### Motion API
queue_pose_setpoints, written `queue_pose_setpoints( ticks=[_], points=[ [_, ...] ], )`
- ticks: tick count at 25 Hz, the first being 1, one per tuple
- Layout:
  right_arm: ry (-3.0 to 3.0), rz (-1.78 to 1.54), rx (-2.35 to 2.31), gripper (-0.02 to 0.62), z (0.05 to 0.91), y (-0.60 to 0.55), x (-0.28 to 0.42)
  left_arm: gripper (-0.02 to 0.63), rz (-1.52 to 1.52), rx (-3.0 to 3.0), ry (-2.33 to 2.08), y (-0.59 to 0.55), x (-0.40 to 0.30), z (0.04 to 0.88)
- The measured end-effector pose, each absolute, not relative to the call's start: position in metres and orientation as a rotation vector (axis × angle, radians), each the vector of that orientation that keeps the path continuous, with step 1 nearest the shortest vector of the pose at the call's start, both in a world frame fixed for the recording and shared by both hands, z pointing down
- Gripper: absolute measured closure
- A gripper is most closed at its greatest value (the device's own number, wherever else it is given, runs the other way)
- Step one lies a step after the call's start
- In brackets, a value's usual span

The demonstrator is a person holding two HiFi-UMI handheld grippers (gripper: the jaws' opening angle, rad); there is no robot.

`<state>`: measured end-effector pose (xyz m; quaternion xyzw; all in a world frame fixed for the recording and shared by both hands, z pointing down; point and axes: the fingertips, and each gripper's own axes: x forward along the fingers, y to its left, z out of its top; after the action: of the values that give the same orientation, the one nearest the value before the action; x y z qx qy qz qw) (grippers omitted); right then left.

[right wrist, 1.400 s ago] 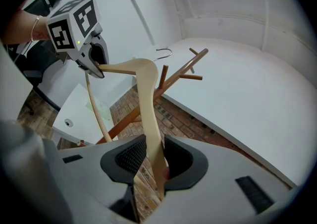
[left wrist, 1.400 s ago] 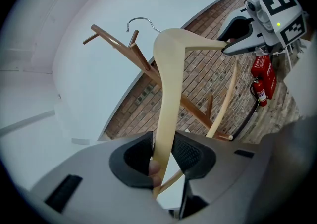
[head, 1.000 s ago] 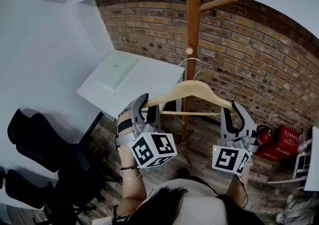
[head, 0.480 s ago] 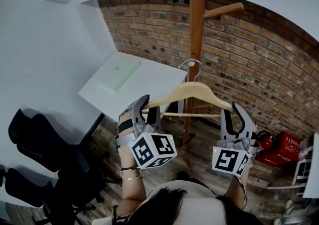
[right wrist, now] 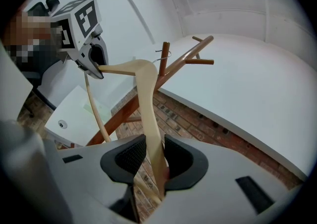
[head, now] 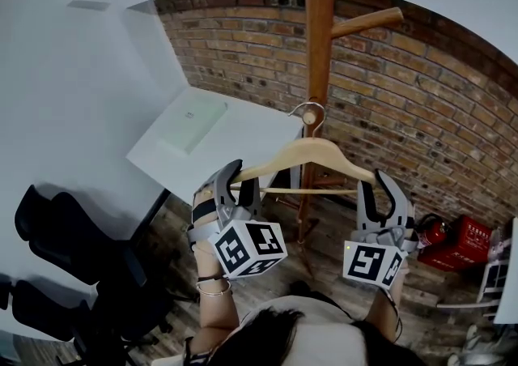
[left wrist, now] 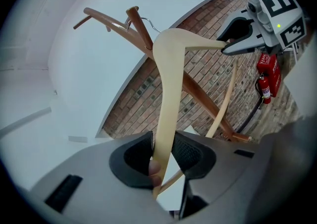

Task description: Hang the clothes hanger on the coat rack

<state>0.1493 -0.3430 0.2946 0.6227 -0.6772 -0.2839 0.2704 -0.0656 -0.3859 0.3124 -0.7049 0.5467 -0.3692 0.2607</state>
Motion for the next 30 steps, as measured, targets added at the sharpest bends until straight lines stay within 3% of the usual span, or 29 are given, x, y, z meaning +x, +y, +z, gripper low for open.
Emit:
queue_pose_setpoints(
  ticks=[30],
  points=[
    [-1.861, -0.686, 1.645, 0.465, 0.33, -0.382, 0.156, 0.491, -1.052, -1.941, 1.484, -0.42, -0.059, 0.34]
  ],
)
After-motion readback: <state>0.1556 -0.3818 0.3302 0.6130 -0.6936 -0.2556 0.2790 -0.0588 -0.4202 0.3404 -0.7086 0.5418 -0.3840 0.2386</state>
